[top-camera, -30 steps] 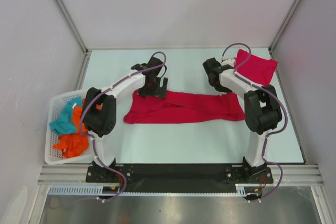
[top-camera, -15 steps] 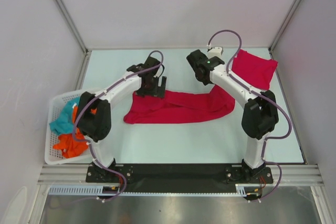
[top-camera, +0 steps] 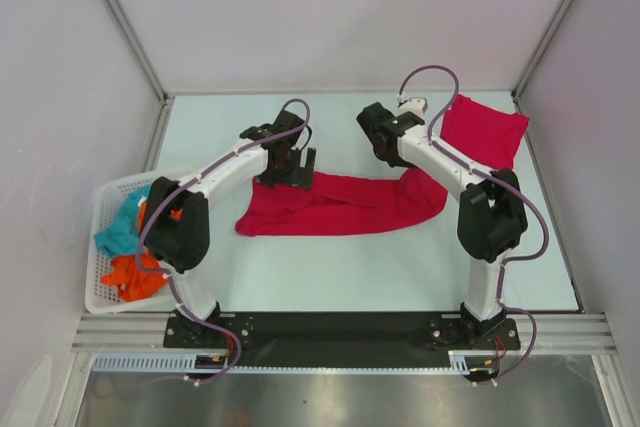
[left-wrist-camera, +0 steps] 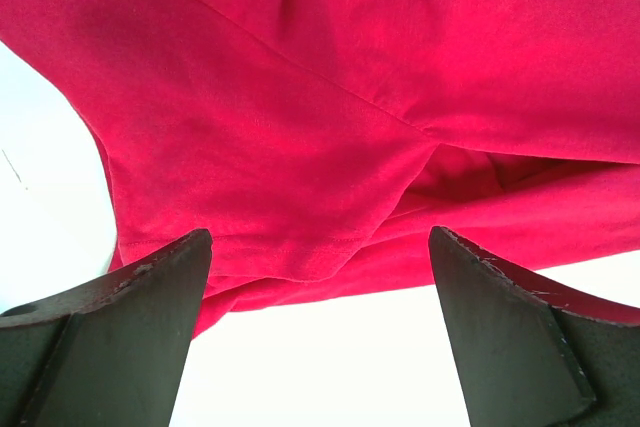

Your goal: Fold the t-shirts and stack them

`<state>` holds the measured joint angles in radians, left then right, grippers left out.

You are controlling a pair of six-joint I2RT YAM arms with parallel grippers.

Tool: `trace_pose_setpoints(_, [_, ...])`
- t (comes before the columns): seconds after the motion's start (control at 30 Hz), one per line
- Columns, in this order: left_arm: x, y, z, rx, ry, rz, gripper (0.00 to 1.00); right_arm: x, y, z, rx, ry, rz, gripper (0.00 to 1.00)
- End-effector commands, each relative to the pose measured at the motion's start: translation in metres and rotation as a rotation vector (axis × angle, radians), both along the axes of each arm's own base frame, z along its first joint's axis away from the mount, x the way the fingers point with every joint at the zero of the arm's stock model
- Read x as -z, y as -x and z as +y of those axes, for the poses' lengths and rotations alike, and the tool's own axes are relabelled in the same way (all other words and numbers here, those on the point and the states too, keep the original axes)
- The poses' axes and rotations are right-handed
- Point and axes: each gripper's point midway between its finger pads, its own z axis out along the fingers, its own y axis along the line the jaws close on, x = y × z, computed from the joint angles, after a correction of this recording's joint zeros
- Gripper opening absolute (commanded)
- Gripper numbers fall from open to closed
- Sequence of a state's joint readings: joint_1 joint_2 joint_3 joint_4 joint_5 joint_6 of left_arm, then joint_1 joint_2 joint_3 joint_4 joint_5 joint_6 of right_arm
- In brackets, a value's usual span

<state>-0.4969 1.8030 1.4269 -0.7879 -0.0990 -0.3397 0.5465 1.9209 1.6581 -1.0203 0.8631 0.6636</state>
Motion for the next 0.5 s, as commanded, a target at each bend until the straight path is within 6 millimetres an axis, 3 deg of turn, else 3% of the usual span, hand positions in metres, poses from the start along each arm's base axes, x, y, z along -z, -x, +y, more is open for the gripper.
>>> trace_pose_setpoints(0.0, [-0.023, -0.005, -0.004, -0.001, 0.048, -0.06, 0.95, -0.019, -0.003, 0.002, 0.022, 0.006, -0.079, 0.0])
trace_pose_setpoints(0.1, [-0.024, -0.002, -0.002, 0.0, 0.046, -0.061, 0.95, -0.024, -0.003, 0.008, 0.015, 0.002, -0.093, 0.0])
trace_pose_setpoints(0.33, [-0.021, 0.007, -0.004, 0.0, 0.062, -0.055, 0.95, -0.014, -0.006, 0.008, 0.023, 0.005, -0.075, 0.0])
trace_pose_setpoints(0.47, [-0.02, 0.02, -0.029, 0.036, 0.086, -0.078, 0.94, -0.013, -0.014, 0.008, 0.019, -0.005, -0.083, 0.0])
